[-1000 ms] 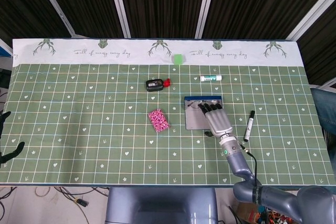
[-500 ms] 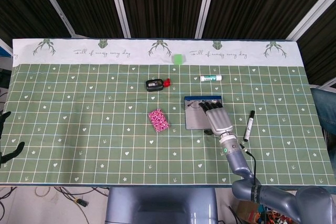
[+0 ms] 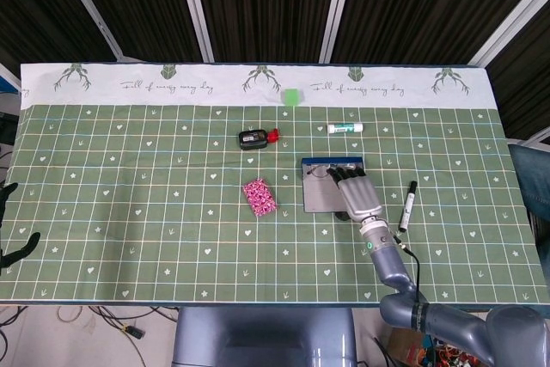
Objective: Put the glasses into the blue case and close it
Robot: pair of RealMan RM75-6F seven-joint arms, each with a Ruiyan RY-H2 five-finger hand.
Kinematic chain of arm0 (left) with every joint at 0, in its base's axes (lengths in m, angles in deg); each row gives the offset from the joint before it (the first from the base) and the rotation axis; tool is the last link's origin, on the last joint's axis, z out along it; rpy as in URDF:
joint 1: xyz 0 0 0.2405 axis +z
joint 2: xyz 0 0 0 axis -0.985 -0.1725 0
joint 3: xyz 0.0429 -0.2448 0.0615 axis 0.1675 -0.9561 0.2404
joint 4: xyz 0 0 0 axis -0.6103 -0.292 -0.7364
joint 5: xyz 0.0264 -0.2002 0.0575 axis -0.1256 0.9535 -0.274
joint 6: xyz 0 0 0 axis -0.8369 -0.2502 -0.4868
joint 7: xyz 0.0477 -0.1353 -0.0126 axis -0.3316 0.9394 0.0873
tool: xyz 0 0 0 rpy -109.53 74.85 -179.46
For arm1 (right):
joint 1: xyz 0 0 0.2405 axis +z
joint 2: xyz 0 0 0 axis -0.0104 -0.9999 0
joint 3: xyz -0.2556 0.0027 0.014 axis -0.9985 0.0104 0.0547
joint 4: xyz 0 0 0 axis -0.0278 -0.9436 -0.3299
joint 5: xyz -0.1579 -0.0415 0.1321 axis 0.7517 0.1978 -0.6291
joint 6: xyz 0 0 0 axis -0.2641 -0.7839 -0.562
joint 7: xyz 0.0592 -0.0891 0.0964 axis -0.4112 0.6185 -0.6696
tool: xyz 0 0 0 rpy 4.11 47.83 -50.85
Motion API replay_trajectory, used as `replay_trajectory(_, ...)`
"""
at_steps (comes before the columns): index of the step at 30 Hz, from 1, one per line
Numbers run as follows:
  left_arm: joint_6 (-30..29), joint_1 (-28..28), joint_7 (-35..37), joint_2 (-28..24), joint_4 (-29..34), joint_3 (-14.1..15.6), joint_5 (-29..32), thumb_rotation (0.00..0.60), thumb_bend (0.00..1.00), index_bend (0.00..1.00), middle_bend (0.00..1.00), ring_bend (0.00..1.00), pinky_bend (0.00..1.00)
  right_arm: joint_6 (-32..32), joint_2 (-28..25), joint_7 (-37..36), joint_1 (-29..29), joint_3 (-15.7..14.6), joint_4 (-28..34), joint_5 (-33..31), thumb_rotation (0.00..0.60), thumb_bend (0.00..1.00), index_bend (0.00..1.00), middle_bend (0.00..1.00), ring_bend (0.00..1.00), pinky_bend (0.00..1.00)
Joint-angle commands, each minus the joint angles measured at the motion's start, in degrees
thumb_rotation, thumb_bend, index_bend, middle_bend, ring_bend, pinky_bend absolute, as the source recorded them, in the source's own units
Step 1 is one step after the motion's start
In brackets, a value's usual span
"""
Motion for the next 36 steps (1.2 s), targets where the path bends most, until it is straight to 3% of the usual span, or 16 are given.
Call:
replay_trajectory(1,0.02,-0.01,0.0,0.0,-0.03,0.0,0.01,0.6,0.21,0.14,0.0,0.0,0.0,0.21,0.1,0.05,-0.09,-0.01,-0.13,-0.27,0.6,0.1,0.2,0.25,0.28,0.22)
replay_trajectory(12,0.03,-0.01,0.06,-0.02,-0.05,0.0,-0.01,0.6,0.21,0.14,0.0,0.0,0.0,0.12,0.49,-0.44,0.02,0.35,-0.64,-0.04,0.6,0.11,0.2,0.26,0.28,0.22)
replay_trajectory(23,-0.02,0.01,0.1,-0.02,-0.07,0.0,-0.02,0.6,0.21,0.14,0.0,0.0,0.0,-1.3,1.45,-2.64,-0.11,0.66,-1.96,1.65,0.6,0.35,0.25,0.3,0.32,0.23)
replay_trajectory(36,-0.01,0.03,0.07,-0.05,-0.01,0.09,-0.13,0.6,0.21,0.14,0.0,0.0,0.0,-2.17,1.98,-4.21,0.63,2.06,-2.84,2.75,0.6,0.36,0.26,0.3,0.32,0.23)
